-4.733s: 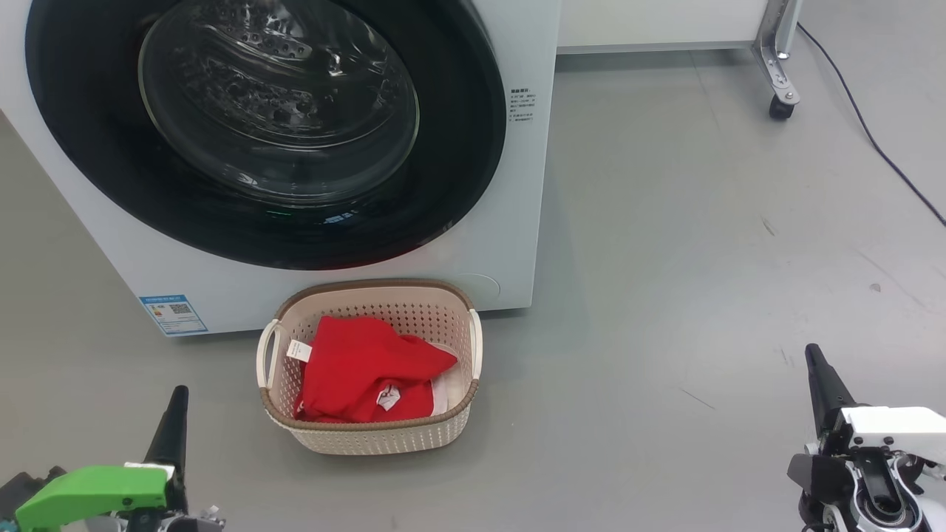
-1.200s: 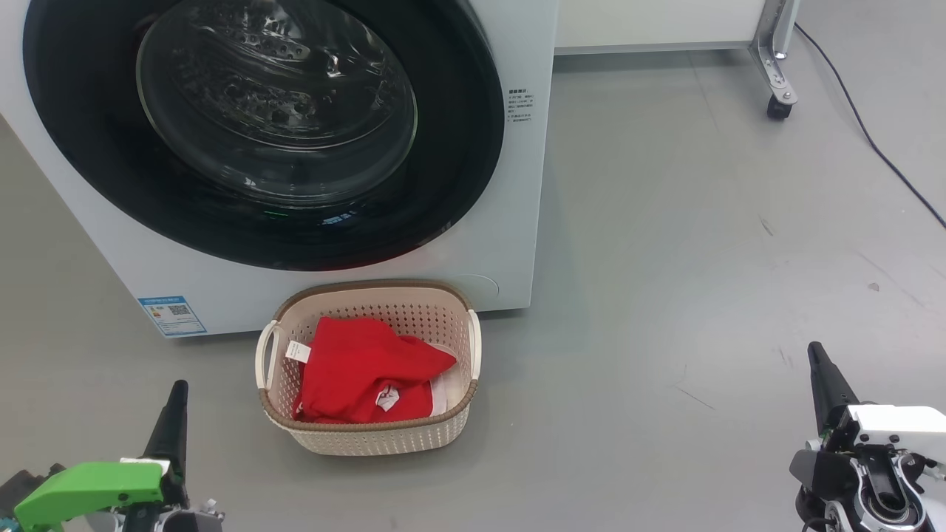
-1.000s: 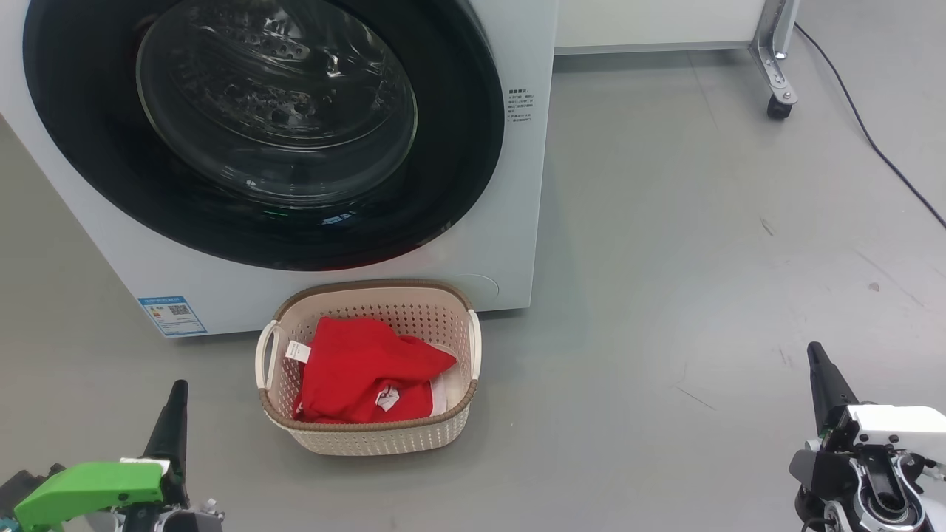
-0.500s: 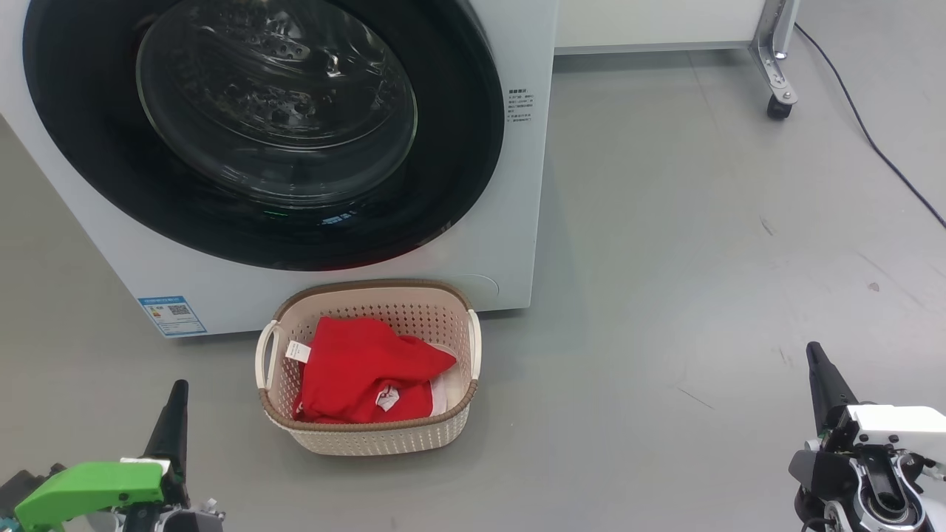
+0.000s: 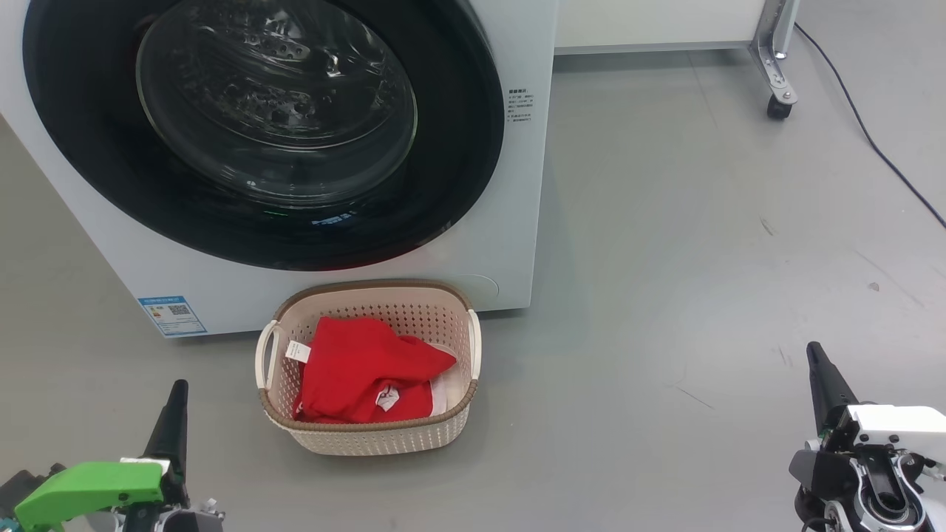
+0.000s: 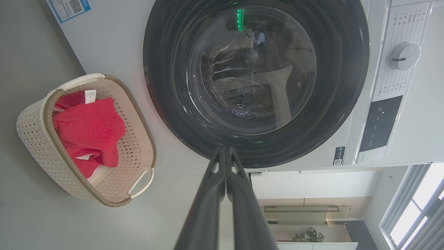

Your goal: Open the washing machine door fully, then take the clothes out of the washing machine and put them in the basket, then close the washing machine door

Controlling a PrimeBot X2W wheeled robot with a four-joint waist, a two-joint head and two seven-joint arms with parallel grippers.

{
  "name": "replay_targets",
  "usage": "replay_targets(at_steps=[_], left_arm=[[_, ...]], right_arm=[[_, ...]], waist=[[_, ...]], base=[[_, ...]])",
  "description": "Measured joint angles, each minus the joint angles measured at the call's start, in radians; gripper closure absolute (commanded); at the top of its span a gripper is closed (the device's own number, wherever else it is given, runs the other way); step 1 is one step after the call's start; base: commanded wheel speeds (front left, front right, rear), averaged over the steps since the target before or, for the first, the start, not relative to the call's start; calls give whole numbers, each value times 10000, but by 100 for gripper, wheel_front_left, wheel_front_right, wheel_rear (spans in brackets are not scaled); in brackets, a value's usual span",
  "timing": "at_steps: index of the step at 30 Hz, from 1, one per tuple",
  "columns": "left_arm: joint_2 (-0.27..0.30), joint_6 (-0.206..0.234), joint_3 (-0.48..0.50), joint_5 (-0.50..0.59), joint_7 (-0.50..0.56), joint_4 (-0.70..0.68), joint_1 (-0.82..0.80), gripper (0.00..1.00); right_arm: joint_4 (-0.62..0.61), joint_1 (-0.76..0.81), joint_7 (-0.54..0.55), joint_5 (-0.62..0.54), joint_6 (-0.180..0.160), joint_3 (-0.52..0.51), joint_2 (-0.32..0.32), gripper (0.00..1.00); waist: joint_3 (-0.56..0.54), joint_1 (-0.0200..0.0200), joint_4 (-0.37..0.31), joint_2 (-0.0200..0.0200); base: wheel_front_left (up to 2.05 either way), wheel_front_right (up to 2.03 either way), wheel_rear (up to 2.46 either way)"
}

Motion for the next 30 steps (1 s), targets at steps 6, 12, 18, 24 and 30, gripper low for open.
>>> replay_targets(at_steps=[6, 12, 18, 24, 30], left_arm=[[-2, 0, 4, 0, 0, -2, 0, 100], [-4, 0, 10, 0, 0, -6, 0, 100], [-6, 0, 19, 0, 0, -8, 0, 100], [-8, 0, 36, 2, 2, -10, 0, 100], [-10, 0, 44, 2, 2, -12, 0, 100]], right_arm=[[-2, 0, 0, -4, 0, -4, 2, 100], [-4, 0, 2, -6, 0, -12, 4, 100], [-6, 0, 2, -8, 0, -21, 17, 100], [-10, 0, 2, -8, 0, -27, 29, 100], [-13, 0, 2, -8, 0, -33, 33, 100]], waist=[[0, 0, 0, 0], [0, 0, 0, 0], [1, 0, 0, 0], [1, 0, 0, 0], [1, 0, 0, 0]], base=[[0, 0, 0], [0, 0, 0], [0, 0, 0], [0, 0, 0], [0, 0, 0]])
